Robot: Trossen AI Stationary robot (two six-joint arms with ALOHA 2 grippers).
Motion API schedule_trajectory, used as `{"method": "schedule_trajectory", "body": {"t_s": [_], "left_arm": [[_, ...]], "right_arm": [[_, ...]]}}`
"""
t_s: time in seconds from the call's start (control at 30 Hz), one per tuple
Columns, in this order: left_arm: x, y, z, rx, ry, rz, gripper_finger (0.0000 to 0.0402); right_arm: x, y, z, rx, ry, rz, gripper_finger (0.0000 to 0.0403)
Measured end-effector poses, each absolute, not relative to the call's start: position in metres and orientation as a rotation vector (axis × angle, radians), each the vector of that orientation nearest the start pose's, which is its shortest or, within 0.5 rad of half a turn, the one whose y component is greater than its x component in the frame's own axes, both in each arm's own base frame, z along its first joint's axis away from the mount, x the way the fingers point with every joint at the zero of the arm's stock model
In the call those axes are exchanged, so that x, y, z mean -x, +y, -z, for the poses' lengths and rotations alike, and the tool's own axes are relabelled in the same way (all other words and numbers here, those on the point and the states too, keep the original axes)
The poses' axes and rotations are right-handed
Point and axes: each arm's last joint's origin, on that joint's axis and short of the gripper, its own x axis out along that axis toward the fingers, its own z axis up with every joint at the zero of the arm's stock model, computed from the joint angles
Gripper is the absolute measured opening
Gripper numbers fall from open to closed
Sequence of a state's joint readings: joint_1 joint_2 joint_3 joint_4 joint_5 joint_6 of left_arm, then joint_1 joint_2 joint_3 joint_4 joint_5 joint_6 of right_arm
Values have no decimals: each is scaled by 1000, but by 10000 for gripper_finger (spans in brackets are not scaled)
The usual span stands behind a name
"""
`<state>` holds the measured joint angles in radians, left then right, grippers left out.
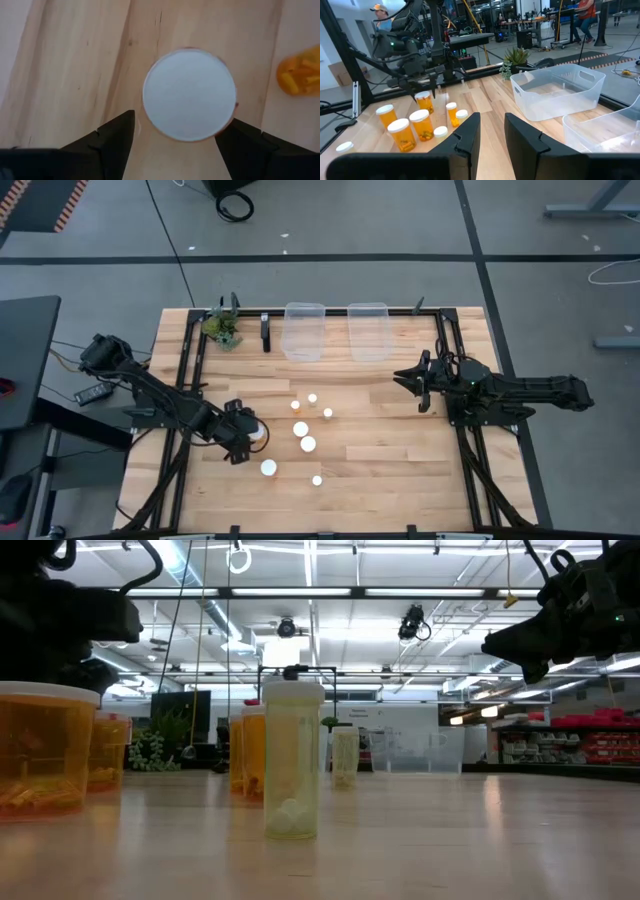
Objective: Pick and place medicine bottles into bin by pill shape (circle, oval)
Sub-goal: Put the large orange pill bottle into the left transparent bin
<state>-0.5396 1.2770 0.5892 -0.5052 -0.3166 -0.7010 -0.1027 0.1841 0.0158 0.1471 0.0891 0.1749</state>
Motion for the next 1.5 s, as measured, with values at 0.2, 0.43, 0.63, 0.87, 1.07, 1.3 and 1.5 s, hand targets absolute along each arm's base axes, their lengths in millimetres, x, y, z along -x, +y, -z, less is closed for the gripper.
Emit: {"method": "schedule_trajectory", "body": {"t_s": [0.2, 0.43, 0.63, 0.87, 1.07, 1.3, 1.5], "left_arm": [[-182, -98, -154, 146, 1031, -190, 274], [-181, -97, -147, 159, 993, -190, 274], [-182, -97, -147, 154, 980, -186, 274], [-184, -97, -148, 123, 943, -183, 274], [-185, -98, -148, 109, 932, -167, 259], [-185, -98, -149, 98, 929, -155, 222], [-185, -98, -148, 98, 930, -155, 215]], "right_arm": [[-108, -14, -168, -175, 4, 193, 95], [-108, -14, -168, -174, 4, 193, 95], [-108, -14, -168, -174, 4, 193, 95], [-108, -14, -168, -174, 4, 193, 95], [-108, -14, -168, -174, 4, 193, 95], [-108, -14, -168, -175, 4, 193, 95], [-108, -14, -168, -175, 4, 193, 95]]}}
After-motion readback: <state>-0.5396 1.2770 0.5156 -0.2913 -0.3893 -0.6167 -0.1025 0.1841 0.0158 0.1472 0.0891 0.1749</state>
